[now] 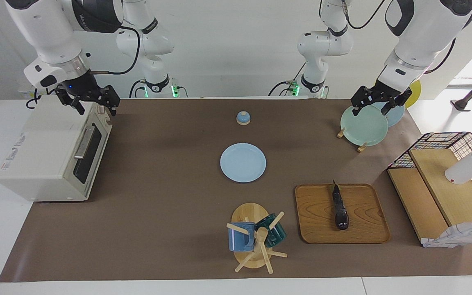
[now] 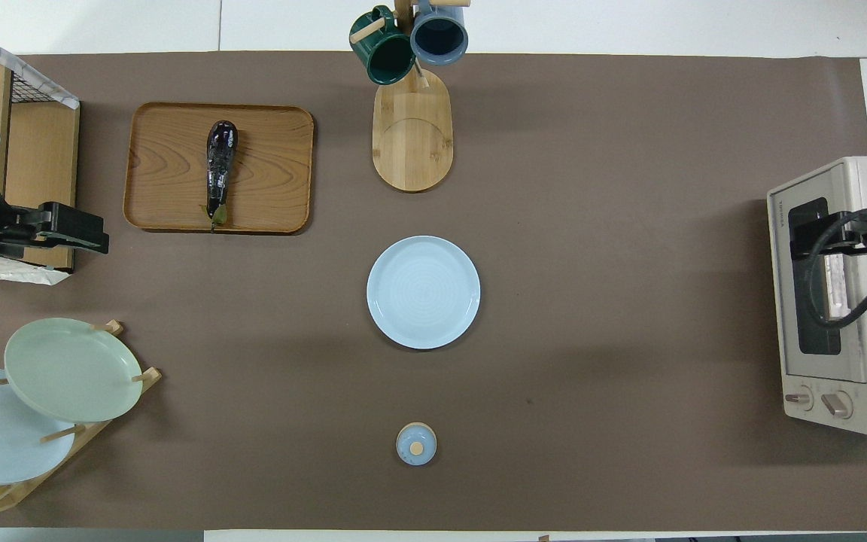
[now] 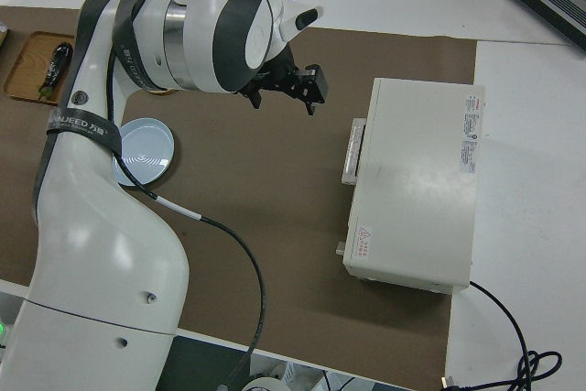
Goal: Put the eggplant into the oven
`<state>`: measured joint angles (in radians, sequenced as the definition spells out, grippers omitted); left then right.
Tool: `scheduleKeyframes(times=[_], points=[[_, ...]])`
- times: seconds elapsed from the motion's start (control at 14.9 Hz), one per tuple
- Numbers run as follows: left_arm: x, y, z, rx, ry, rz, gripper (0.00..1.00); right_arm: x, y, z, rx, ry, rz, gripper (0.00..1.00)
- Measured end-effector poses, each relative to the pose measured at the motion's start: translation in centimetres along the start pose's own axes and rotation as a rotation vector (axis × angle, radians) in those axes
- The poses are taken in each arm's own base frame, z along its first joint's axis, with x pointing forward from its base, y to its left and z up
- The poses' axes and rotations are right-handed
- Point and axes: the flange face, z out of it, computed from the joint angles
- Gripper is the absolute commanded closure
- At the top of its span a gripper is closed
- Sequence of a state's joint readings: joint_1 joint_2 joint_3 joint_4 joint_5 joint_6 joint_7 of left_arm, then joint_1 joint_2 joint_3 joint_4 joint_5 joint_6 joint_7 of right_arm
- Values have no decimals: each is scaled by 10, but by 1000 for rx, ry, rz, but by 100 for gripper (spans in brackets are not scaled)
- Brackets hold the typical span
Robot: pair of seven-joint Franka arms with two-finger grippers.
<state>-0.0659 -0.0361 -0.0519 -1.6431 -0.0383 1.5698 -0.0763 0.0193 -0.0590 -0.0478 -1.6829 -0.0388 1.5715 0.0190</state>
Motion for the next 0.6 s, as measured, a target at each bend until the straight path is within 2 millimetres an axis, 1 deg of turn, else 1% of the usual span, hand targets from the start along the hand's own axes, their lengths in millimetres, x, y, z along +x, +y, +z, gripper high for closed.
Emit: scheduleKeyframes(times=[0.47, 0.54, 0.6], points=[[0, 0, 0, 0, 0, 0, 0, -2, -3, 0, -1, -13, -6, 0], [0, 0, 0, 0, 0, 0, 0, -4, -4, 1, -1, -31, -11, 4], [0, 0, 0, 0, 0, 0, 0, -5, -5, 2, -2, -40, -25, 38]])
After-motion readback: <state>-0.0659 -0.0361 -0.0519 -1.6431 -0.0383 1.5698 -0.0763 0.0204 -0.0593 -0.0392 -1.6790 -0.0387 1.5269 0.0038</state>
